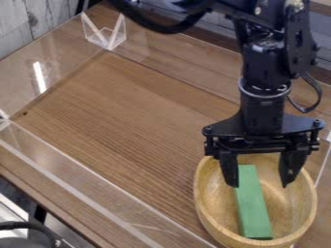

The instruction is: Remove the green block from the brown bowl and put it on the table

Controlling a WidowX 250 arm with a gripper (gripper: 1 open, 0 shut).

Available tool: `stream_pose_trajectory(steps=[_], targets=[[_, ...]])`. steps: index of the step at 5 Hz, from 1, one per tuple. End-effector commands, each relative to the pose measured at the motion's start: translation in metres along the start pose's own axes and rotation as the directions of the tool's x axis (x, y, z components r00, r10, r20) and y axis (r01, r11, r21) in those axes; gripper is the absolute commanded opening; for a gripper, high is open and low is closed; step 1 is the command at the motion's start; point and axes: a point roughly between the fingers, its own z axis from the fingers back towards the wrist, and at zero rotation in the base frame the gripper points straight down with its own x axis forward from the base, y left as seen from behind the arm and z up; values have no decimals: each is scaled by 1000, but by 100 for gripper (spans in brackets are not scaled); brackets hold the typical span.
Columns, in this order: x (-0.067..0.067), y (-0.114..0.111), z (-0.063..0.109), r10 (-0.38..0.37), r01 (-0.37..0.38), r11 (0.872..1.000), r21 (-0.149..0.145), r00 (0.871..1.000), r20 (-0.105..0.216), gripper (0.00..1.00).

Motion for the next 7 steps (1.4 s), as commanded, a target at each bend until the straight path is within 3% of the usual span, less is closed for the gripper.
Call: stream_pose_trajectory(steps=[1, 4, 5, 7], targets=[[2, -11, 9, 14, -12, 999, -46, 999, 36, 100], [-20, -15, 5, 30, -25, 998, -58, 997, 76, 100], [-19, -2, 9, 2, 4, 998, -57, 995, 104, 100], [-17, 6, 10, 10, -5, 999, -45, 992, 126, 100]])
